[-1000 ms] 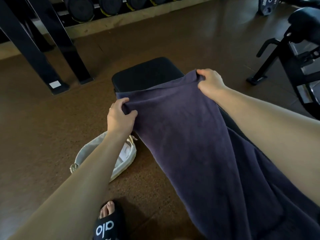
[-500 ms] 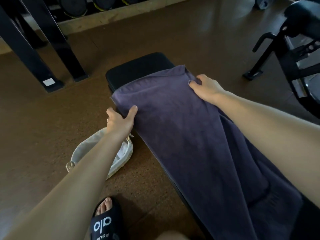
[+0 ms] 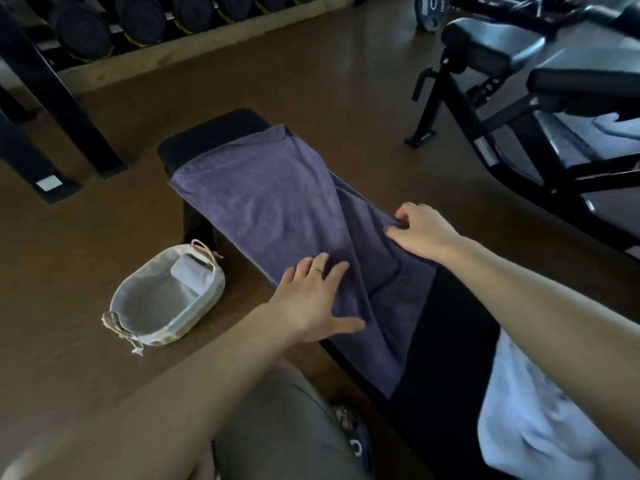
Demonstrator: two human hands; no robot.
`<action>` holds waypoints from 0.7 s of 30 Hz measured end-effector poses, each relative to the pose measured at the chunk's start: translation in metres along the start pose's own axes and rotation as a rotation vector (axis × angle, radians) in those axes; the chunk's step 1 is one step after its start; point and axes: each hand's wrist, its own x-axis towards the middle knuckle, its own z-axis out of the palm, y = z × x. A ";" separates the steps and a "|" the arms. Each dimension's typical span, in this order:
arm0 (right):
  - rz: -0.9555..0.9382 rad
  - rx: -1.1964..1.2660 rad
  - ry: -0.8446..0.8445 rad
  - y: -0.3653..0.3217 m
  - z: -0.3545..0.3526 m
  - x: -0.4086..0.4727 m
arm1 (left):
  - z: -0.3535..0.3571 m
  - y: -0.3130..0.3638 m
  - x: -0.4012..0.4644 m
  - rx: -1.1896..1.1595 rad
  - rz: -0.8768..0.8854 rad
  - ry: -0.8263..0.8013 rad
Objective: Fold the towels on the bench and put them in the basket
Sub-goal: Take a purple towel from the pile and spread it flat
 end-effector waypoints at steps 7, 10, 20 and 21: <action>0.014 -0.017 0.143 0.035 0.007 -0.042 | 0.009 -0.001 -0.011 0.055 -0.037 0.023; 0.160 0.008 0.097 0.056 -0.001 -0.051 | 0.009 -0.006 -0.012 0.071 -0.052 0.014; 0.354 -0.044 -0.049 0.072 -0.010 -0.055 | 0.005 -0.028 -0.018 0.134 -0.101 -0.014; 0.329 -0.117 -0.023 0.069 -0.009 -0.055 | 0.004 -0.027 -0.019 0.100 -0.124 -0.002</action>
